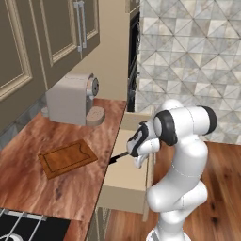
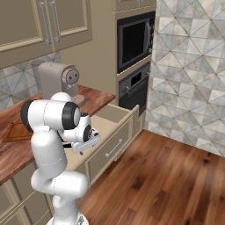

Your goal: Pick up the knife from the drawer and place it on the cutting board. Then place the meat from the plate to the cutting board.

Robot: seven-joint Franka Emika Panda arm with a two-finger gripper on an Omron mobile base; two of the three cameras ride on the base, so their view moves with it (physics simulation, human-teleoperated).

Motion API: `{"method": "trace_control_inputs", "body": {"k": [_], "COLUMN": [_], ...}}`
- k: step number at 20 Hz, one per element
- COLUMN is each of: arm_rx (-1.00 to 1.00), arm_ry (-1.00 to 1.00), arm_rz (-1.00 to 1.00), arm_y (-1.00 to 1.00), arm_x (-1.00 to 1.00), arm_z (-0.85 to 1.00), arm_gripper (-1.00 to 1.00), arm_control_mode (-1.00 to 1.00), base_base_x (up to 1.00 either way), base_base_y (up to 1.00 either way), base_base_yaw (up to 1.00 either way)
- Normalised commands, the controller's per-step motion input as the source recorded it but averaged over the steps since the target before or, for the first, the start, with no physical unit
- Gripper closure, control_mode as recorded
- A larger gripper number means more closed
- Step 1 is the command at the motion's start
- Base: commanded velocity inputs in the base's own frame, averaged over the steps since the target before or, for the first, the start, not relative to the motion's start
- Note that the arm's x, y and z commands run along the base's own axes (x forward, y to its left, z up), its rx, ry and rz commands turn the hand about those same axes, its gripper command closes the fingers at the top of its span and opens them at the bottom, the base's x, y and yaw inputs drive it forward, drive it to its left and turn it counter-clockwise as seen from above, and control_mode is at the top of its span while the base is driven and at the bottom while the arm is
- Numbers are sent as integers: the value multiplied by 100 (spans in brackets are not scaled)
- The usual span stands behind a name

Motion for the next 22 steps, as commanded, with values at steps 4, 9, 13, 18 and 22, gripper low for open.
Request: {"method": "trace_control_inputs", "body": {"k": [4, 9, 13, 18, 22], "arm_rx": [0, 1, 1, 2, 3], "arm_ry": [7, 7, 8, 9, 9], "arm_rz": [0, 0, 0, 0, 0], "arm_y": [-23, -35, -42, -49, -54], "arm_x": [-27, -39, -43, -42, -40], "arm_z": [-24, -27, -23, -22, -25], "arm_gripper": [-100, -100, -100, -100, -100], "arm_control_mode": [-100, -100, -100, -100, -100], "base_base_x": [0, 0, 0, 0, 0], "base_base_y": [0, 0, 0, 0, 0], "base_base_yaw": [0, 0, 0, 0, 0]}}
